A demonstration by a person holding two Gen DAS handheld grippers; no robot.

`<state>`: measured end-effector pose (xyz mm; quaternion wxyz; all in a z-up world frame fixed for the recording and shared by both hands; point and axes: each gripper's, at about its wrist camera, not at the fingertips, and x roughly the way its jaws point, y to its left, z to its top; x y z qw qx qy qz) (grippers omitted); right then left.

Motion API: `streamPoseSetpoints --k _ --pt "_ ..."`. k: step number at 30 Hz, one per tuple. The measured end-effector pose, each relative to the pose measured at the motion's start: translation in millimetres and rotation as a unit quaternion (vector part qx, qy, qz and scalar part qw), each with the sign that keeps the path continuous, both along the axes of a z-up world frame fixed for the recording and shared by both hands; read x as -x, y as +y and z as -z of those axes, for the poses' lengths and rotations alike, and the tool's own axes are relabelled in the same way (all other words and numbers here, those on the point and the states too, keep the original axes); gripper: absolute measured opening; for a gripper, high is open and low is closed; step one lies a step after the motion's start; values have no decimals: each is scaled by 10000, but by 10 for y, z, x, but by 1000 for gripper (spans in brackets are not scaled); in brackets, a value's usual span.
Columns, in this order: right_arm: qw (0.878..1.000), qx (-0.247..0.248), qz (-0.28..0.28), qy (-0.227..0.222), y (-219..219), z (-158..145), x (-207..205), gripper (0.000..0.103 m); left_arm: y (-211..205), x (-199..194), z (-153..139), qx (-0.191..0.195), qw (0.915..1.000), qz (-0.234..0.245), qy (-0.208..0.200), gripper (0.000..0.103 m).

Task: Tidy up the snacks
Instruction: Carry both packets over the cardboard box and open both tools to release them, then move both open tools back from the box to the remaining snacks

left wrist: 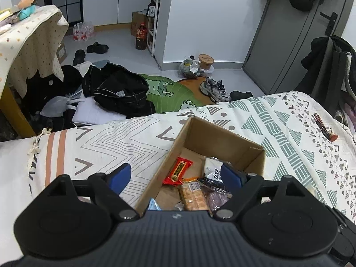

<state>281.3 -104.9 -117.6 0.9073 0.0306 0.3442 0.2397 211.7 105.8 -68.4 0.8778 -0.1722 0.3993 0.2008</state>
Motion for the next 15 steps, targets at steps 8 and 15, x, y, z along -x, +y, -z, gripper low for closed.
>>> streamPoseSetpoints --k 8,15 --pt "9996 0 249 -110 -271 -151 52 82 -259 108 -78 -202 9998 63 -42 89" --pt "9991 1 381 -197 -545 -284 131 94 -508 202 -194 -329 9988 162 -329 96"
